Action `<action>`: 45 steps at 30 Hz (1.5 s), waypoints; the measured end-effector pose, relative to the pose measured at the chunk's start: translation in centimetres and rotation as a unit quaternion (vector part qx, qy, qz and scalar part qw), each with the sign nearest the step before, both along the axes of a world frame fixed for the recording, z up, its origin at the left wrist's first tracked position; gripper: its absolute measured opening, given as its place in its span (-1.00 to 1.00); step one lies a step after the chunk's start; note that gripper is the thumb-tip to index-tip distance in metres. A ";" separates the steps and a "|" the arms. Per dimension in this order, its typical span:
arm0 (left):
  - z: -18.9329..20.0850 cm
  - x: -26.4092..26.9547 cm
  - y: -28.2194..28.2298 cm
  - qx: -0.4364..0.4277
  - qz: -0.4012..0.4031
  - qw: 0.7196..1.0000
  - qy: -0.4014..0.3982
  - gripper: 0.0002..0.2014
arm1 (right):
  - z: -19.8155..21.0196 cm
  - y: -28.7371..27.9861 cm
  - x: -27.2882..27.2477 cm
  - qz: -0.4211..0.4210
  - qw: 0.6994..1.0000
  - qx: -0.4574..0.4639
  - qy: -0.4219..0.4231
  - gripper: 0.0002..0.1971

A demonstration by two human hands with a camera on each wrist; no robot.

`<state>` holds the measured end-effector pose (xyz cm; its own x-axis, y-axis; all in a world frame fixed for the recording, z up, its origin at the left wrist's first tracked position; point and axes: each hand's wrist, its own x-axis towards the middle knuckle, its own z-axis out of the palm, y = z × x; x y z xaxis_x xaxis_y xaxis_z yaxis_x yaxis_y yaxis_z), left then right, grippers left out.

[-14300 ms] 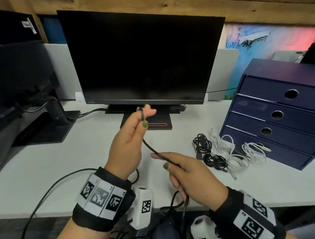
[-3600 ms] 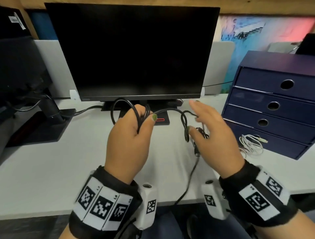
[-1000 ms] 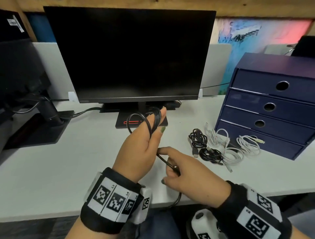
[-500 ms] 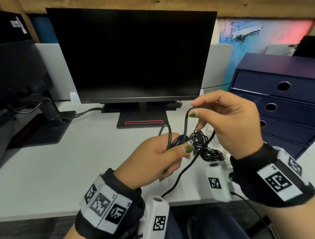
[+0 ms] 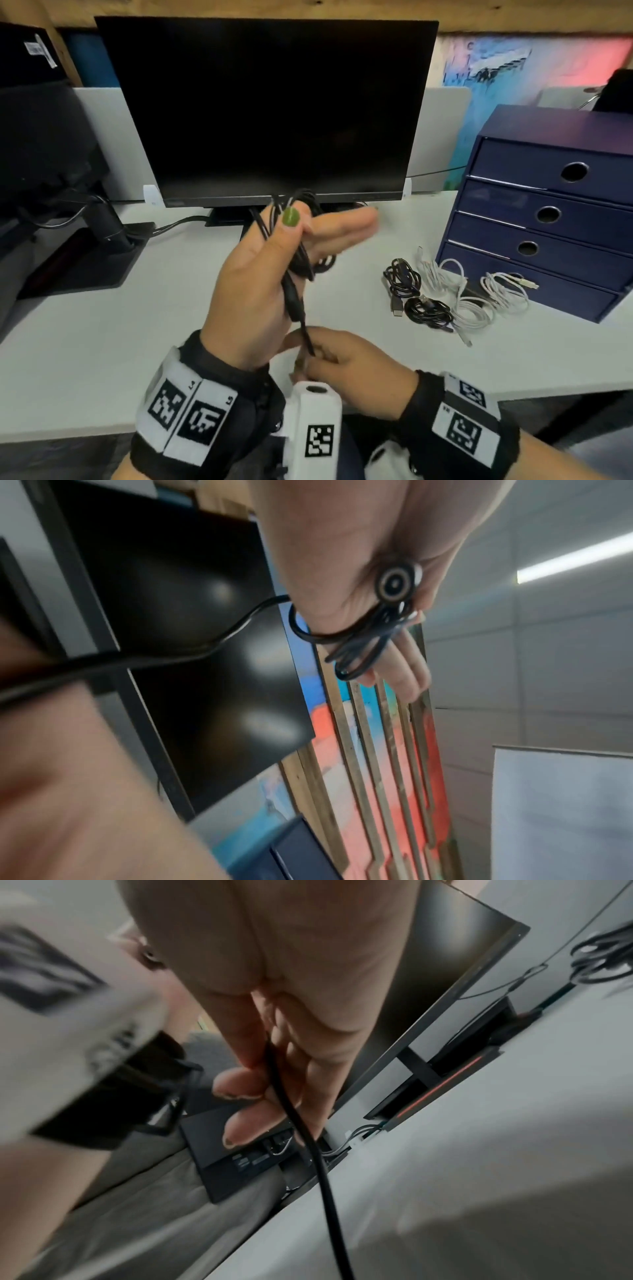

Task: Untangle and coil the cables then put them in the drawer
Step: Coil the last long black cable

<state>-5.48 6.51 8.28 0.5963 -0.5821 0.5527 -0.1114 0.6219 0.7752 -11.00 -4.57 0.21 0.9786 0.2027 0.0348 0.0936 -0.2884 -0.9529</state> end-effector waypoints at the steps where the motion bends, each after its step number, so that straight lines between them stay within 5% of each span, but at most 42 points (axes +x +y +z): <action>1: 0.1 0.2 0.3 0.040 0.057 0.997 -0.032 -0.72 | -0.1 0.2 -0.2 0.013 1.000 0.009 0.015 -0.64; 3: 0.0 0.7 0.7 0.146 0.178 0.967 -0.109 -0.69 | 0.5 -0.2 -0.6 0.037 0.999 0.016 0.036 -0.67; 6: -0.7 1.7 1.0 0.289 0.287 0.886 -0.219 -0.66 | 2.1 -2.1 -1.3 0.041 0.998 0.017 0.033 -0.67; 8: -1.5 2.3 0.8 0.364 0.315 0.835 -0.269 -0.86 | 3.6 -3.6 -1.6 0.000 0.998 -0.057 0.008 -0.75; 10: -2.4 2.5 0.2 0.401 0.304 0.816 -0.283 -0.90 | 5.4 -4.7 -1.8 -0.046 0.986 -0.151 -0.054 -0.76; 14: -3.0 1.7 -0.7 0.383 0.236 0.849 -0.276 -0.83 | 8.6 -6.1 -2.1 -0.119 0.972 -0.132 -0.151 -0.68; 17: -2.9 0.5 -1.1 0.325 0.106 0.915 -0.215 -0.61 | 10.6 -7.3 -2.3 -0.111 0.970 -0.076 -0.203 -0.66; 20: -2.4 -0.7 -1.6 0.227 -0.043 0.968 -0.102 -0.73 | 11.5 -7.8 -1.5 -0.106 0.963 -0.043 -0.245 -0.64; 24: -1.5 -1.4 -1.5 0.092 -0.142 0.985 -0.043 -0.77 | 10.1 -6.8 0.0 -0.140 0.956 0.001 -0.256 -0.79; 27: -0.9 -1.4 -1.0 0.023 -0.119 0.992 -0.017 -0.73 | 6.7 -5.6 1.0 -0.166 0.968 -0.014 -0.189 -0.79; 33: 0.0 -0.3 -0.4 -0.009 0.054 0.998 -0.012 -0.67 | 1.5 -3.2 0.0 -0.060 0.992 -0.109 -0.005 -0.81; 35: -0.7 0.3 -0.3 0.060 0.166 0.981 -0.075 -0.66 | 1.6 -2.5 -0.9 -0.016 0.990 -0.136 0.032 -0.79; 38: -2.2 1.2 -0.4 0.215 0.298 0.903 -0.225 -0.69 | 2.5 -2.2 -1.6 -0.017 0.984 -0.178 0.024 -0.81; 42: -2.8 1.9 -0.5 0.405 0.306 0.806 -0.305 -0.76 | 3.8 -3.2 -2.1 -0.138 0.958 -0.236 -0.084 -0.95; 45: -3.0 1.8 -0.7 0.469 0.249 0.787 -0.313 -0.82 | 5.1 -4.5 -2.4 -0.224 0.942 -0.203 -0.147 -0.87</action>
